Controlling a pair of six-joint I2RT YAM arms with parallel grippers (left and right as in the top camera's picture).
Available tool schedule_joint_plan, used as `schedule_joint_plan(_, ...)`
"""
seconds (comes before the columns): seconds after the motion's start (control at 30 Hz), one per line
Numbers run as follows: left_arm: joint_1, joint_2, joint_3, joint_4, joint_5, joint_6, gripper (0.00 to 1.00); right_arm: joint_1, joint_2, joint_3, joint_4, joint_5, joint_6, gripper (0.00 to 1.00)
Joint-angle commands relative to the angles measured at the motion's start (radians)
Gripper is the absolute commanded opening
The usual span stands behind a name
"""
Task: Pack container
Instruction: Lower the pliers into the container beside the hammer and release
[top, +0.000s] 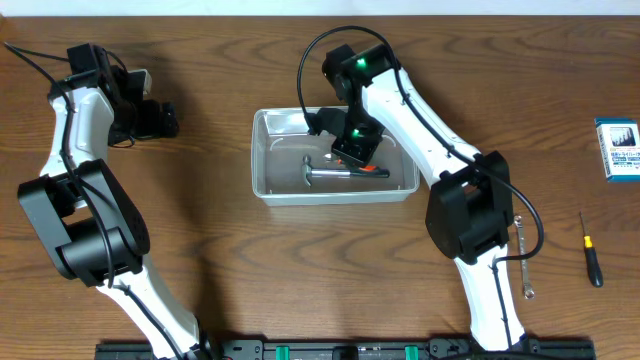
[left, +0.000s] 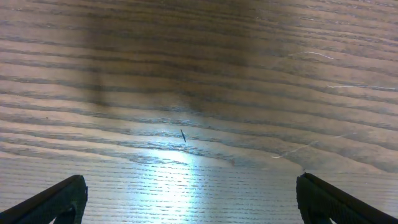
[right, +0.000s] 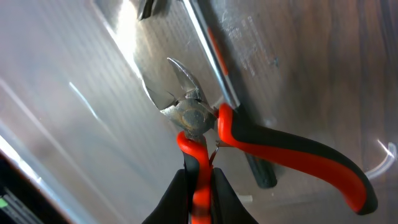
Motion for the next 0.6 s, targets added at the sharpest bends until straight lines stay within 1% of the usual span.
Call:
schedule_joint_plan(0.0,0.000,0.005,-0.004,0.000,-0.009,0.006,0.98,0.005,-0.003,-0.038,0.029,-0.019,-0.011,0.05)
schedule_joint_plan(0.07,0.000,0.005,-0.004,0.000,-0.009,0.006,0.98,0.005,-0.003,-0.064,0.056,-0.019,-0.009,0.09)
schedule_joint_plan(0.3,0.000,0.005,-0.004,0.000,-0.009,0.006,0.98,0.004,-0.003,-0.121,0.100,-0.019,-0.003,0.09)
schedule_joint_plan(0.37,0.000,0.005,-0.004,0.000,-0.009,0.006,0.98,0.003,-0.003,-0.122,0.103,-0.019,-0.003,0.11)
schedule_joint_plan(0.43,0.000,0.005,-0.004,0.000,-0.009,0.006,0.98,0.004,-0.003,-0.122,0.103,-0.019,-0.004,0.21)
schedule_joint_plan(0.47,0.000,0.005,-0.004,0.000,-0.009,0.006,0.98,0.004,-0.003,-0.122,0.103,-0.019,-0.004,0.29)
schedule_joint_plan(0.57,0.000,0.005,-0.004,0.000,-0.009,0.006,0.98,0.004,-0.003,-0.121,0.106,-0.019,-0.003,0.56)
